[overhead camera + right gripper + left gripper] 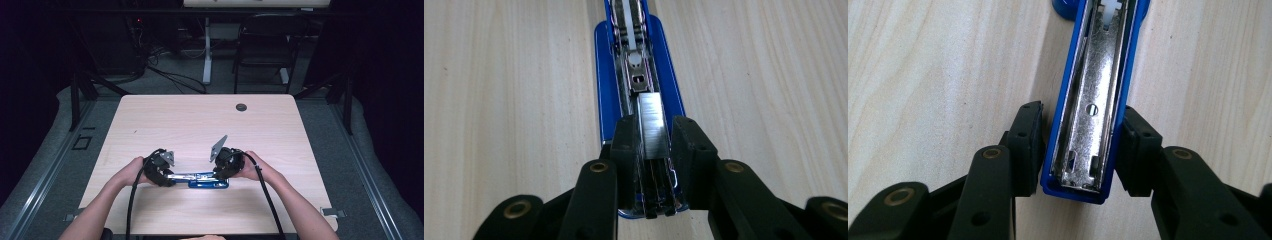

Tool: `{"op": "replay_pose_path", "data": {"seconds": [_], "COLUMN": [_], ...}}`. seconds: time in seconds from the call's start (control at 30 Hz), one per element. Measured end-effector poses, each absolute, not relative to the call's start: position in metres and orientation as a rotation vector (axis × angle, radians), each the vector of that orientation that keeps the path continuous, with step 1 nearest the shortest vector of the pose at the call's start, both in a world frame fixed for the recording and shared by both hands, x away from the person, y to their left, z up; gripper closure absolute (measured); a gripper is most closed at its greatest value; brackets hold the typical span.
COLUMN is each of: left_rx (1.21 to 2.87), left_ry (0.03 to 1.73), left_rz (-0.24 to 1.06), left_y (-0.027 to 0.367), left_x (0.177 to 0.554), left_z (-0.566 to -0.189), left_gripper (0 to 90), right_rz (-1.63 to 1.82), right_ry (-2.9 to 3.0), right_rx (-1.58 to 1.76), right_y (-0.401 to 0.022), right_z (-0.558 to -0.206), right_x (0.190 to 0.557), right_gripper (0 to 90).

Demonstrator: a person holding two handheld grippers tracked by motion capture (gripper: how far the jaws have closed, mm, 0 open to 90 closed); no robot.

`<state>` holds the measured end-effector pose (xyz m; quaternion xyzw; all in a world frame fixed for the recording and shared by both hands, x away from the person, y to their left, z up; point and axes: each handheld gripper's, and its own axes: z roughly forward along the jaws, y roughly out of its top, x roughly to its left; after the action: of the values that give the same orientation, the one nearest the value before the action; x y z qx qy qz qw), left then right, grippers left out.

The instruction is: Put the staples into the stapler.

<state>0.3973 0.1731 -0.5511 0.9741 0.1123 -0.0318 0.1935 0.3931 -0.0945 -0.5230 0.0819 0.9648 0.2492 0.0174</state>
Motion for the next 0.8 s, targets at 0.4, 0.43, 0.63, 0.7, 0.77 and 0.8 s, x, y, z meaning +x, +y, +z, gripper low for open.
{"op": "replay_pose_path", "data": {"seconds": [0.4,0.43,0.63,0.7,0.77,0.8], "left_rx": [2.735,2.734,2.736,2.736,2.738,2.736], "left_ry": [0.315,0.315,0.315,0.315,0.314,0.315], "left_rz": [-0.089,-0.091,-0.089,-0.089,-0.092,-0.089], "left_y": [0.172,0.173,0.172,0.172,0.172,0.172], "left_x": [0.397,0.397,0.397,0.397,0.397,0.397], "left_z": [-0.551,-0.551,-0.551,-0.551,-0.551,-0.551], "left_gripper": [59.0,59.0,59.0,59.1,59.2,59.2], "right_rz": [0.877,0.879,0.93,0.915,0.903,0.9], "right_ry": [3.012,3.02,3.068,3.092,3.095,3.085], "right_rx": [0.448,0.465,0.578,0.602,0.596,0.575], "right_y": [-0.086,-0.086,-0.09,-0.09,-0.089,-0.089], "right_z": [-0.528,-0.529,-0.533,-0.536,-0.535,-0.535], "right_x": [0.403,0.404,0.412,0.413,0.412,0.411], "right_gripper": [73.4,74.0,73.7,74.0,75.7,76.6]}}
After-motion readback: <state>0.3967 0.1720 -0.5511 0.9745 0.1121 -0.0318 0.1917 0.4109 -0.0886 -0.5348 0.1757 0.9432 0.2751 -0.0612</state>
